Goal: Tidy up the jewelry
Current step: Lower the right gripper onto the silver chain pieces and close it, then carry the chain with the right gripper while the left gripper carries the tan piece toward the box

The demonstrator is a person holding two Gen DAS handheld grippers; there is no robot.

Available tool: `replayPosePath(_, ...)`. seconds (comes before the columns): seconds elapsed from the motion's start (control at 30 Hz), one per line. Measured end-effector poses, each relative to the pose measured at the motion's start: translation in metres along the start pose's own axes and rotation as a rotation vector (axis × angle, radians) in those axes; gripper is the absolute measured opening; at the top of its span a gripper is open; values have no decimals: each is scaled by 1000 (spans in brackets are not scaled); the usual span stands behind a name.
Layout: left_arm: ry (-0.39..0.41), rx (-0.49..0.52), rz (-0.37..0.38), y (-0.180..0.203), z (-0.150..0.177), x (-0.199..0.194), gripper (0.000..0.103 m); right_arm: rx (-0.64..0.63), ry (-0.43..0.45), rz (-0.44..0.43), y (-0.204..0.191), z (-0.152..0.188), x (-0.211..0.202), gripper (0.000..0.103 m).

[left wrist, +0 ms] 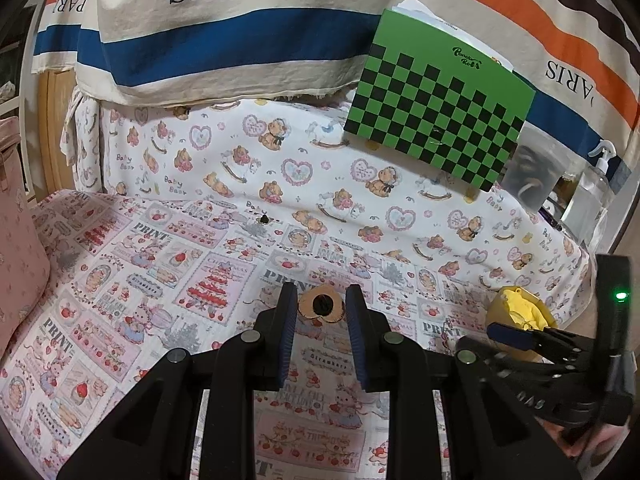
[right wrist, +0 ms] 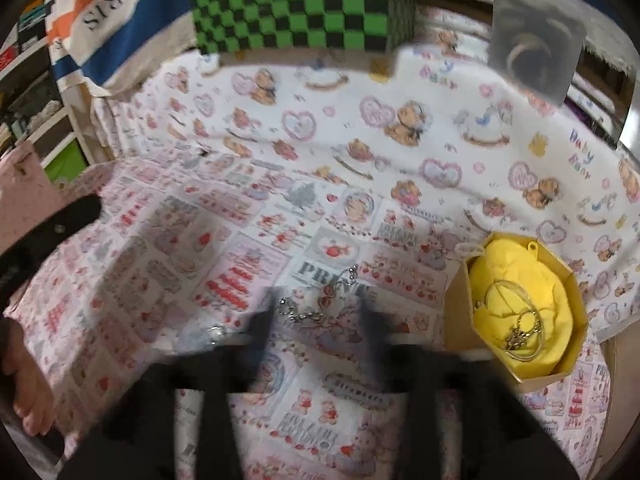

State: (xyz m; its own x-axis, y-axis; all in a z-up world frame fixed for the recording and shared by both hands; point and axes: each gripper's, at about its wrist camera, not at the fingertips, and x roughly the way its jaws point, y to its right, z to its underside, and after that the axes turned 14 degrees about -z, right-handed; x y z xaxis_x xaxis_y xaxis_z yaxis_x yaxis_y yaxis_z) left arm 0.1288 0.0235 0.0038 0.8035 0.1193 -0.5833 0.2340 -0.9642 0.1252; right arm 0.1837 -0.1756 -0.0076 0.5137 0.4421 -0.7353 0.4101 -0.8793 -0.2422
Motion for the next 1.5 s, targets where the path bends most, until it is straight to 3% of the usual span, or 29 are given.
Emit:
replayPosePath(0.13, -6, 2, 0, 0, 0, 1, 24, 37, -61, -23, 7, 0, 24, 49)
replayPosePath(0.33, -4, -2, 5, -1, 0, 1, 24, -32, -124, -2, -6, 1, 45, 34)
replayPosePath(0.43, -15, -3, 1, -1, 1, 3, 24, -24, -135, -4, -8, -1, 47, 27)
replayPosePath(0.5, -23, -7, 7, -2, 1, 4, 24, -38, -141, -23, -12, 1, 46, 15)
replayPosePath(0.67, -9, -14, 8, -3, 0, 0, 24, 8, -132, -48, -9, 4, 40, 11)
replayPosePath(0.7, -7, -14, 9, -3, 0, 0, 24, 13, -118, -56, -8, 5, 37, 2)
replayPosePath(0.97, 0, -13, 12, -2, -1, -2, 24, 49, -90, -68, -1, 8, 19, 2)
replayPosePath(1.17, -2, -16, 7, -2, -1, -2, 24, 69, 0, -93, 2, 4, -20, 2)
replayPosePath(1.5, 8, -4, 0, -1, 0, -2, 24, 51, 257, -45, 17, -22, -127, 2)
